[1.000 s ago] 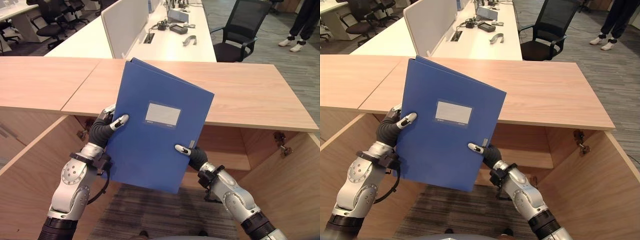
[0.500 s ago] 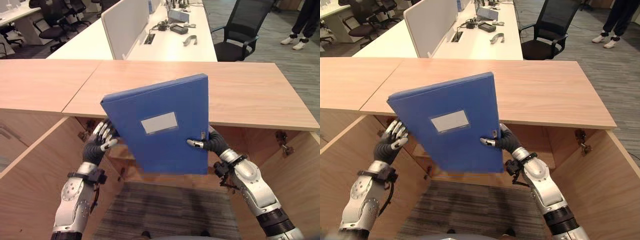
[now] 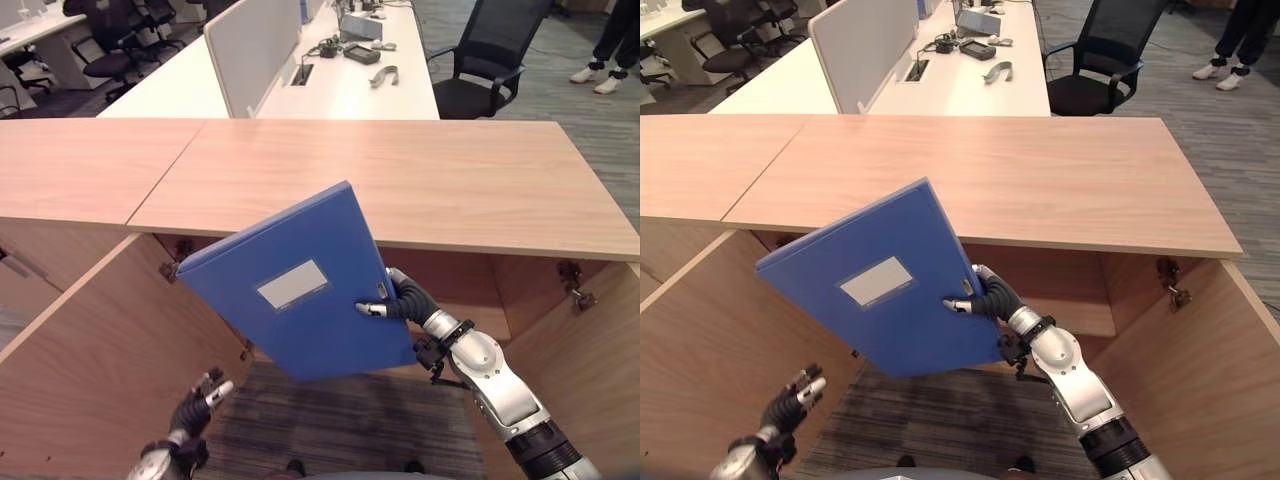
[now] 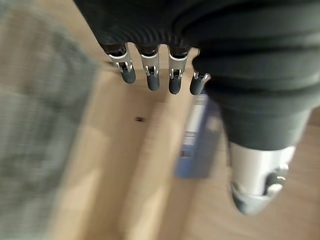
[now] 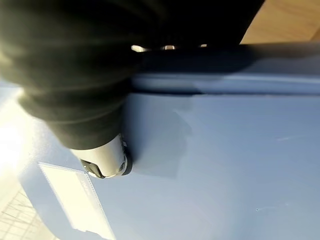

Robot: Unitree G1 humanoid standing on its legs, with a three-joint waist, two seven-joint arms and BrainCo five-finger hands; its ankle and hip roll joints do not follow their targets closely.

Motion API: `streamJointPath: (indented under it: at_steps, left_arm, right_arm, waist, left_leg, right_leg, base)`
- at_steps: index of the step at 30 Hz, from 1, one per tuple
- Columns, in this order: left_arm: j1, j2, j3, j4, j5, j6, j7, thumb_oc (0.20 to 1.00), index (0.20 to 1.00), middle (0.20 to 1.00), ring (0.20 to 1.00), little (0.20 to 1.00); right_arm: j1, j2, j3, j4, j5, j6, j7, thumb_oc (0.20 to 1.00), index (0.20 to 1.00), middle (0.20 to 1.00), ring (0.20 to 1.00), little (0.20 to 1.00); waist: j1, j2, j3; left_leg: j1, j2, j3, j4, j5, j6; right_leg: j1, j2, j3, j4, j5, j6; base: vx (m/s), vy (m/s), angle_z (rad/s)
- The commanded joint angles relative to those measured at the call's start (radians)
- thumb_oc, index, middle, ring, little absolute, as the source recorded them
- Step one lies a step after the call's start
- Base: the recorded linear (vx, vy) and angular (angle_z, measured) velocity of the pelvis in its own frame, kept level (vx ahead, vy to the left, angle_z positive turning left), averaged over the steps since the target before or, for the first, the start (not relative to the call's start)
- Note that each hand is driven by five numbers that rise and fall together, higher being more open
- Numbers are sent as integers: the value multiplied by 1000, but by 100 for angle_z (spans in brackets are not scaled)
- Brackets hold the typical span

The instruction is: Put the empty folder in the office cabinet

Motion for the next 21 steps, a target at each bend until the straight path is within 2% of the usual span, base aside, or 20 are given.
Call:
streamJointPath:
  at_steps: [1,8,16,21]
  left_arm:
    - [-81,48,-16,66,173,-43,7,1000,1000,1000,1000,1000]
    - [-121,36,-98,204,344,-64,29,1000,1000,1000,1000,1000]
    - [-152,19,-153,289,422,-64,52,1000,1000,1000,1000,1000]
    - [-168,20,-167,320,433,-58,63,1000,1000,1000,1000,1000]
  right_arm:
    - [-56,19,29,-14,6,-43,17,200,200,200,200,200]
    - [-62,-5,90,152,-74,-29,11,200,200,200,200,200]
    - [-82,-4,143,360,-164,-10,-15,200,200,200,200,200]
    - [-80,24,124,490,-162,16,-49,200,200,200,200,200]
  waist:
    - [13,-22,18]
    - [29,-26,18]
    - [48,-32,14]
    - [52,-35,11]
  left_leg:
    - [18,9,34,13,-58,2]
    - [5,7,16,13,-53,1]
    - [-8,5,-2,13,-49,-2]
    - [-15,4,-13,13,-47,-3]
  right_leg:
    - [17,-14,32,38,-94,39]
    - [14,-16,14,40,-95,43]
    - [18,-15,-4,35,-97,43]
    - [22,-15,-14,33,-99,42]
  base:
    - [-13,4,5]
    - [-5,6,7]
    - [1,-6,10]
    - [11,-9,6]
